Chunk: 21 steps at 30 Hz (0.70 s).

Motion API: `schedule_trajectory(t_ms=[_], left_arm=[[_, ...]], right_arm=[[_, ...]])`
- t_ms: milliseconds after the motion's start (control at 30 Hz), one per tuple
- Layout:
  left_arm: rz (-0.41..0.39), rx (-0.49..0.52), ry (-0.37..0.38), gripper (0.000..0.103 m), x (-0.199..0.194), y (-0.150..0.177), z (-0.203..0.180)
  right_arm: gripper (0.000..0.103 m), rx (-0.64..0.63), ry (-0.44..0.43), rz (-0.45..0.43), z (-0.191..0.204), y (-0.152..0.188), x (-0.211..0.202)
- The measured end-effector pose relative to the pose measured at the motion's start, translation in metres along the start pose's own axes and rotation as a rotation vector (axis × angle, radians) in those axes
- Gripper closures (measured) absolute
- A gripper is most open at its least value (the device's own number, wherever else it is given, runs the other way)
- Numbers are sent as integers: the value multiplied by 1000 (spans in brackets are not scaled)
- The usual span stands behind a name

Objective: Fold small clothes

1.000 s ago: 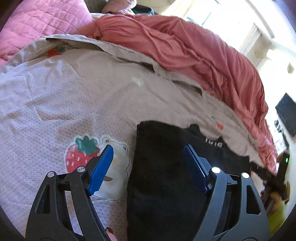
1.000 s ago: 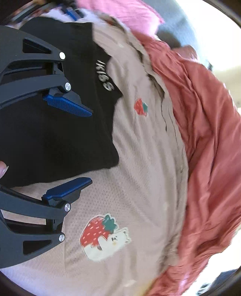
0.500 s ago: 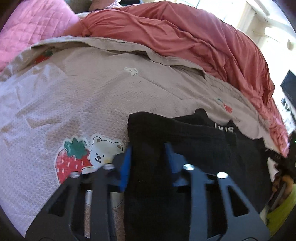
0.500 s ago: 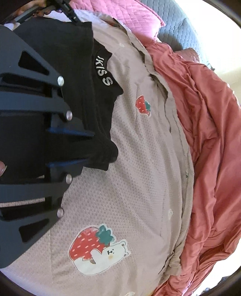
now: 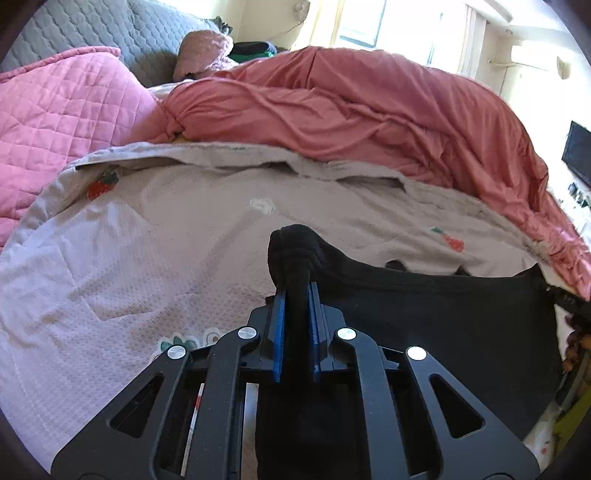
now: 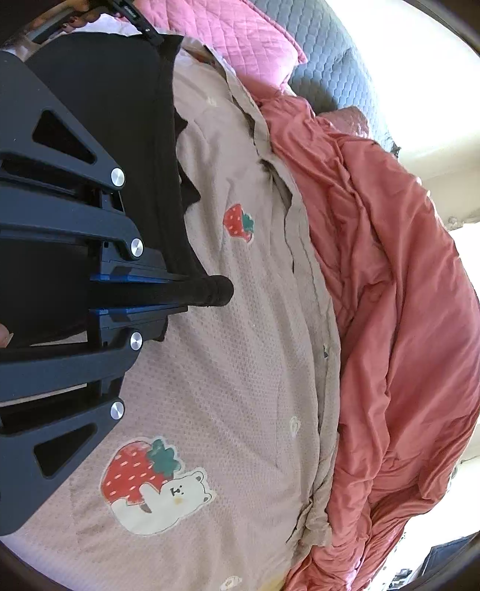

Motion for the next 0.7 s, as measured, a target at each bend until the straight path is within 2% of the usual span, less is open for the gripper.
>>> schedule_trajectory(t_ms=[133,367,467,533,667,700], left_arm=[[91,42,-49,97,32,14,-3],[112,36,-74,84,38,20,2],[102,48,-87,80,34,20,2],[96,61,-100,79,31,20,2],[92,80,-113,78,25,19,1],[94,80,-115,77,24,19,1]], right_arm=[[95,-4,75,77,-8,13,23],[92,8,122,103,-13,24,33],[84,11,149,102,-15,25,32],[73,31,165,105,-20,25,32],[69,39,176,121,-23,25,32],[65,36,187,121,-22,24,32]])
Point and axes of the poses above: each gripper's, at about its wrist camera, not at the fingertips, and x roughly the way its jaws point, z to its left, y to its underside, the point moved 3 cm from there along x, roughly the way its jaws point, and after that the axes turned 11 degrees about -y, right-handed, at the moved point
